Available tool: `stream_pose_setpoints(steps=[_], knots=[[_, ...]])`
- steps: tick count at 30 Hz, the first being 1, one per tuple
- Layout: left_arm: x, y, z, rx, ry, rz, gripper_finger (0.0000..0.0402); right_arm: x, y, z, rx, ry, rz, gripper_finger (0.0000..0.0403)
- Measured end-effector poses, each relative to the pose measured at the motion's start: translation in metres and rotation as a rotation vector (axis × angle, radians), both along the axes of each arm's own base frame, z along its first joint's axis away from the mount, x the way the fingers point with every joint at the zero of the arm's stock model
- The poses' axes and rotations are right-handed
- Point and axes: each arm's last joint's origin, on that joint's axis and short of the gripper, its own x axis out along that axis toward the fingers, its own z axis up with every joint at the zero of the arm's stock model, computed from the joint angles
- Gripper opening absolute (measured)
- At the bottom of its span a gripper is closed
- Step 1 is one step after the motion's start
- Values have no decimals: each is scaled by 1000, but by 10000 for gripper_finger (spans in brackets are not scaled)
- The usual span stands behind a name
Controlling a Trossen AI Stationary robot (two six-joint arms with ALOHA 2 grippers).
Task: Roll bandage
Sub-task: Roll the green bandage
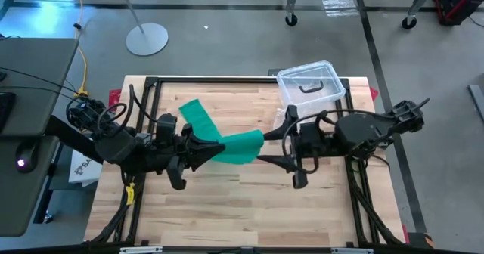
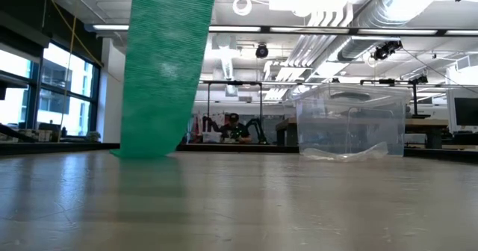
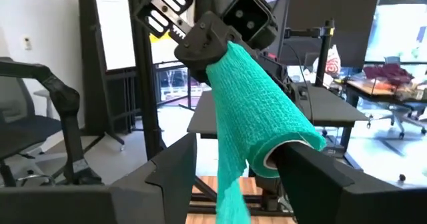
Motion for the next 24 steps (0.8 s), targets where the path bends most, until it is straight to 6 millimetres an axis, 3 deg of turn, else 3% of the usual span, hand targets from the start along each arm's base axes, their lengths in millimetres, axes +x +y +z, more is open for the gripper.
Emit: stream_pose_setpoints(steps=[3,11,17,24], knots=[[0,0,0,2,-2,-15,6,-1,-1,1,9,-3,22,154],[0,-1,0,14,-5,-52,6,-1,-3,2,41,-2,41,13],[-6,-3,3,121,6,-61,15,-7,-5,6,74,-8,102,7],[-11,-7,5,342,22,-79,107,-16,-17,16,240,-21,162,3]])
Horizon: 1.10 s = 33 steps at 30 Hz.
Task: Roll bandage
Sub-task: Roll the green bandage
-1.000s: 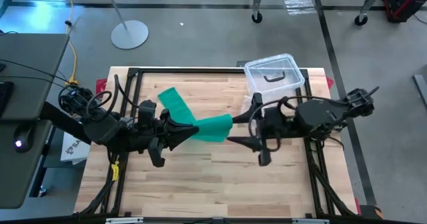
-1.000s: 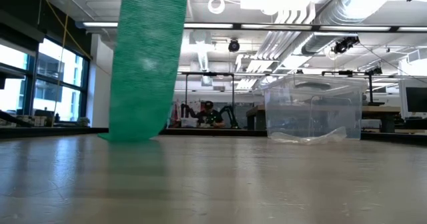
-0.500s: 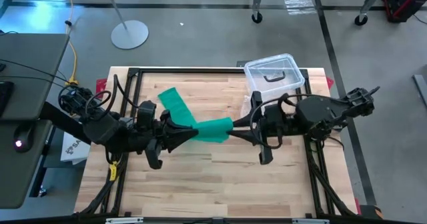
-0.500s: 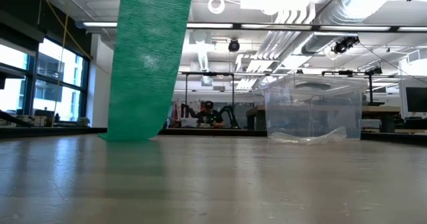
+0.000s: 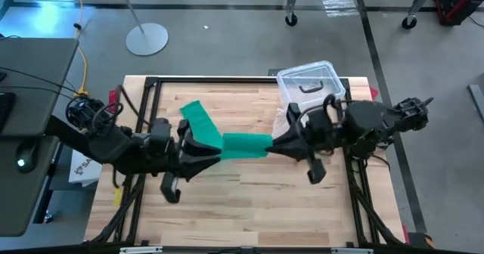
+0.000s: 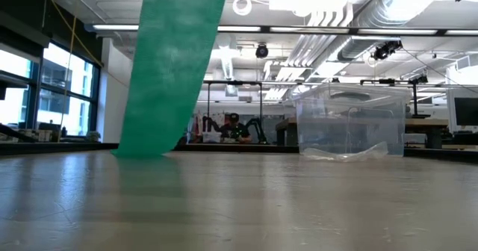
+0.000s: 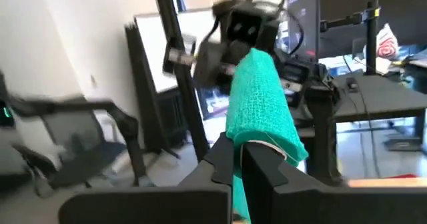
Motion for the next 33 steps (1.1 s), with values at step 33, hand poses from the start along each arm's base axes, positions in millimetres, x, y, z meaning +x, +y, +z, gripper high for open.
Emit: stream_pose_setpoints(steps=[33], knots=[[3,-34,2,1169,115,386,174,10,-67,18,601,100,504,0]])
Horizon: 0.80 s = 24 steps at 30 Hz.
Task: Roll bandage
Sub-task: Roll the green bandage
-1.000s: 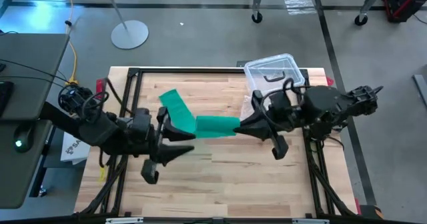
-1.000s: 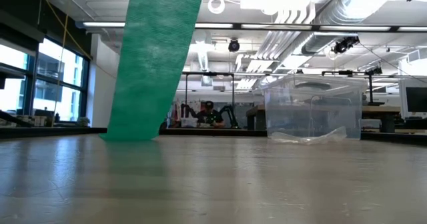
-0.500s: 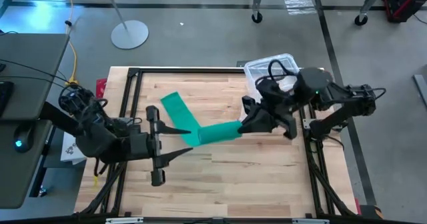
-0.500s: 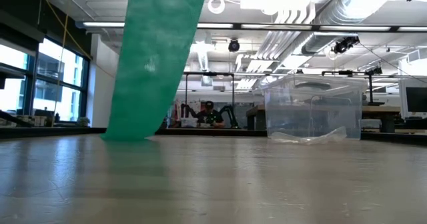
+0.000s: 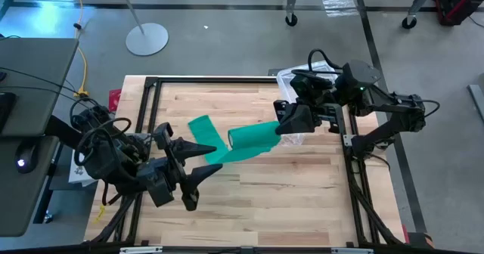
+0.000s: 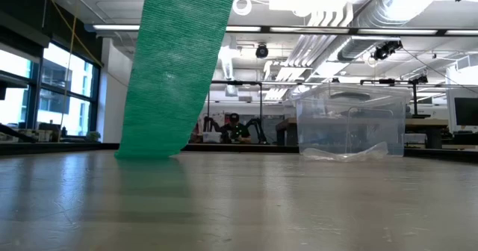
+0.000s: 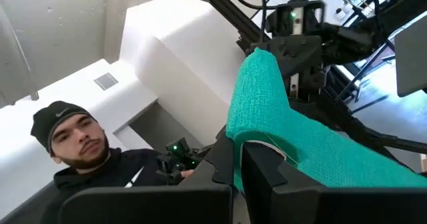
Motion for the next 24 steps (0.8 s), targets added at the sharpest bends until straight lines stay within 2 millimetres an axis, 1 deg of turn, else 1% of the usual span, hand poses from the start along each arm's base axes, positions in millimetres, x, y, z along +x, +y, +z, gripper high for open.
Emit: stream_pose_setpoints(steps=[2,4,7,9,14,18,24], knots=[[2,0,3,32,11,29,175,0,0,0,2,1,-10,0],[3,2,9,24,6,55,175,1,-1,-1,6,7,-27,0],[2,8,18,28,6,60,175,2,0,-2,9,29,-47,0],[3,11,20,49,27,59,175,2,0,-4,6,44,-51,0],[10,14,12,55,90,29,175,2,0,-4,4,42,-52,0],[14,17,9,42,102,38,175,2,0,-4,3,41,-52,0],[24,15,5,112,122,64,175,2,0,-4,0,41,-44,0]])
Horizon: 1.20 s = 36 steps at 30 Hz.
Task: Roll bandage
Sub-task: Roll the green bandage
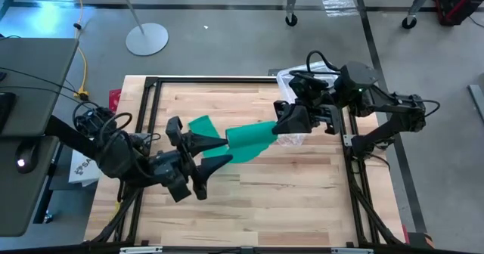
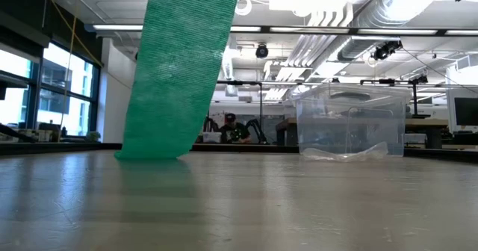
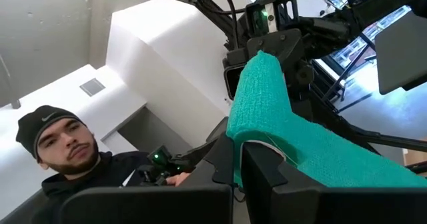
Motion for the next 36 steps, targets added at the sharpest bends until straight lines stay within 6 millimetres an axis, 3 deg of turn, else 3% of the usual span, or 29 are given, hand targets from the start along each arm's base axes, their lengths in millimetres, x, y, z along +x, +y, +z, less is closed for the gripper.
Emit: stream_pose_setpoints(steps=[6,11,16,20,22,26,31,33,36], knots=[[1,1,2,-23,-20,8,175,0,2,0,-9,-3,4,0],[-9,-9,4,-94,-50,9,175,1,2,-2,-35,-5,-10,0],[-31,-9,17,-394,-153,-4,174,2,4,-10,-120,29,-43,0],[-54,17,45,-718,-316,-58,174,3,5,-17,-178,74,-65,0],[-59,32,54,-774,-343,-63,174,3,6,-18,-199,80,-66,0],[-54,50,57,-853,-283,-123,174,3,7,-19,-245,60,-87,0],[-43,69,44,-1075,-103,-219,174,3,11,-23,-347,50,-118,0],[-40,70,36,-1065,-5,-247,174,3,13,-24,-372,40,-120,0],[-40,61,27,-907,140,-297,174,0,14,-23,-368,33,-99,0]])
